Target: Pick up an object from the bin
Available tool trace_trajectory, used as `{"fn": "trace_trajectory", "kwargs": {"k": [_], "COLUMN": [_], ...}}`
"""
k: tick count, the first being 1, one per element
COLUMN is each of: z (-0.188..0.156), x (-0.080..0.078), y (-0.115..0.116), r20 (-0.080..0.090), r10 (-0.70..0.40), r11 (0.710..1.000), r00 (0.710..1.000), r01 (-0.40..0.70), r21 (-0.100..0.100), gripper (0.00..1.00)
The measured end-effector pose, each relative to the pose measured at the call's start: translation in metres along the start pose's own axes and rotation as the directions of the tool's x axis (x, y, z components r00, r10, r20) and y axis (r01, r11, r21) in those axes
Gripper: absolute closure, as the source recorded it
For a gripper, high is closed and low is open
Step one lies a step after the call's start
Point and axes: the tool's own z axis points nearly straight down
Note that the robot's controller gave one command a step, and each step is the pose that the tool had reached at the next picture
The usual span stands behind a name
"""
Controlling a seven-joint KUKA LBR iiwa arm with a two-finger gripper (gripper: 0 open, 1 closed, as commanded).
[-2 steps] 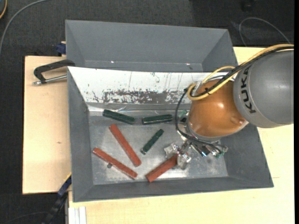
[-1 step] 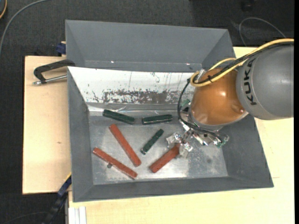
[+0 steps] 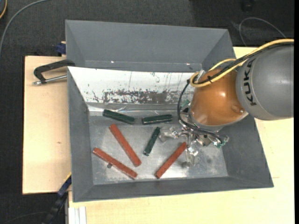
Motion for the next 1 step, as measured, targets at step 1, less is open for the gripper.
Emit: {"fn": "trace_trajectory", "kwargs": {"k": [1], "z": [0.0], "x": [0.0], "y": [0.0], "r20": [0.0], "r10": [0.0], "r11": [1.0], "r00": [1.0], "r01": [0.0], "r21": [0.0], "gripper": [1.0]}}
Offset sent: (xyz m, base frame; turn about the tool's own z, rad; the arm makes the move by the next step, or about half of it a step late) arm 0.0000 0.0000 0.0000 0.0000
